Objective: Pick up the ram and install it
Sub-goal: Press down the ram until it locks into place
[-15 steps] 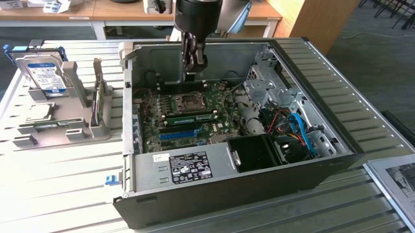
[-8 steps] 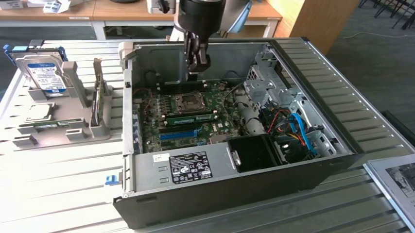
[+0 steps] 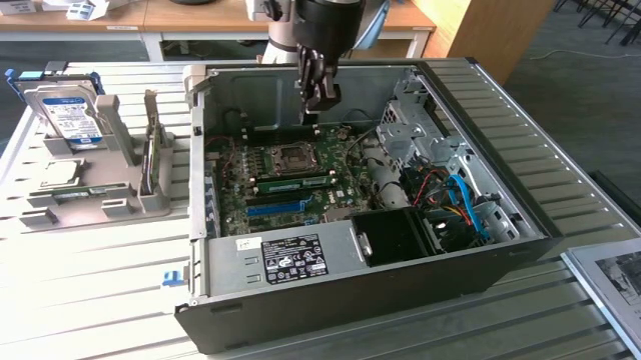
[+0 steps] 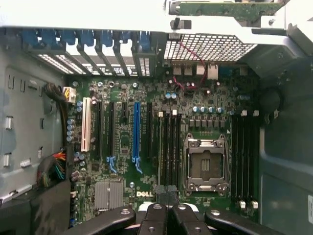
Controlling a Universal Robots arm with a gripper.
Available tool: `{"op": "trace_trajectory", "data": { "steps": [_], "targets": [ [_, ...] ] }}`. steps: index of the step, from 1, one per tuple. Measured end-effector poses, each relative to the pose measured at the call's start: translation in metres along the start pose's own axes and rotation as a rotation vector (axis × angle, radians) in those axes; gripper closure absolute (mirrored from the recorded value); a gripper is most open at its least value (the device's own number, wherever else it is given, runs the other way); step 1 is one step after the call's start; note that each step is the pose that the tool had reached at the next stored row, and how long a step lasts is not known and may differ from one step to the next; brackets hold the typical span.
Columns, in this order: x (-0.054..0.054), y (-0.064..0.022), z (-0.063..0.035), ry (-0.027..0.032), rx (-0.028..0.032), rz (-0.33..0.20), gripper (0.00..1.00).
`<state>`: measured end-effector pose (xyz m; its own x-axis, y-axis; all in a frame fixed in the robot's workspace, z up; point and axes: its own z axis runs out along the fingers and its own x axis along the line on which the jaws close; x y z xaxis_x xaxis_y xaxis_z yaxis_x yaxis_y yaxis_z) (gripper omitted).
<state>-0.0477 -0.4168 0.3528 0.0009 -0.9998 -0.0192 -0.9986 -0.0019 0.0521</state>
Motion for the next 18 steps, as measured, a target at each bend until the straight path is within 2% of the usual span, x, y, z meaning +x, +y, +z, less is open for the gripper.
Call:
{"op": "trace_trajectory", "data": {
  "steps": [5, 18],
  "targets": [
    [0.0, -0.0088, -0.0004, 0.0, -0.0008, 0.0, 0.9],
    [0.0, -0.0092, -0.0004, 0.0, -0.0007, 0.0, 0.9]
  ]
}}
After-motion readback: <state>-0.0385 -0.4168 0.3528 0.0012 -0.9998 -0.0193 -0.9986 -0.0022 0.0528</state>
